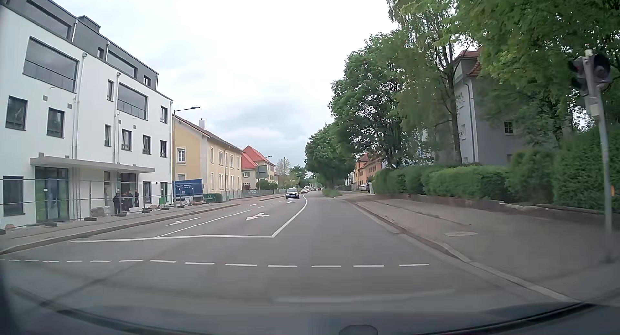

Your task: Follow the waypoints while adhering to traffic rules and regulations

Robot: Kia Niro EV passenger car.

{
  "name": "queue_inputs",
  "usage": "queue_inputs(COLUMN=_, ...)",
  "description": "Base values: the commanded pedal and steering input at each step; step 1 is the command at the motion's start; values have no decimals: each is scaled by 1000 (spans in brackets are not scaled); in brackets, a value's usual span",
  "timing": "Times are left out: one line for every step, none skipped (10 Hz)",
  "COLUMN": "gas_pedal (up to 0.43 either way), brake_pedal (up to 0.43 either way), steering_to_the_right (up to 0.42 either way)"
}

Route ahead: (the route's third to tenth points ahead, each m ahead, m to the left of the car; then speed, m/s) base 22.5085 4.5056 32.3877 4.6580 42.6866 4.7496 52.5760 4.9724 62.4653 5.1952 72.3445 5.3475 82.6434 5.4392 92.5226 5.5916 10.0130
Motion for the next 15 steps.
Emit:
queue_inputs(gas_pedal=177, brake_pedal=0, steering_to_the_right=-4)
queue_inputs(gas_pedal=177, brake_pedal=0, steering_to_the_right=-5)
queue_inputs(gas_pedal=177, brake_pedal=0, steering_to_the_right=-5)
queue_inputs(gas_pedal=177, brake_pedal=0, steering_to_the_right=-5)
queue_inputs(gas_pedal=177, brake_pedal=0, steering_to_the_right=-4)
queue_inputs(gas_pedal=177, brake_pedal=0, steering_to_the_right=-5)
queue_inputs(gas_pedal=177, brake_pedal=0, steering_to_the_right=-4)
queue_inputs(gas_pedal=177, brake_pedal=0, steering_to_the_right=-5)
queue_inputs(gas_pedal=177, brake_pedal=0, steering_to_the_right=-5)
queue_inputs(gas_pedal=189, brake_pedal=0, steering_to_the_right=-5)
queue_inputs(gas_pedal=197, brake_pedal=0, steering_to_the_right=-5)
queue_inputs(gas_pedal=197, brake_pedal=0, steering_to_the_right=-6)
queue_inputs(gas_pedal=197, brake_pedal=0, steering_to_the_right=-8)
queue_inputs(gas_pedal=197, brake_pedal=0, steering_to_the_right=-9)
queue_inputs(gas_pedal=189, brake_pedal=0, steering_to_the_right=-12)
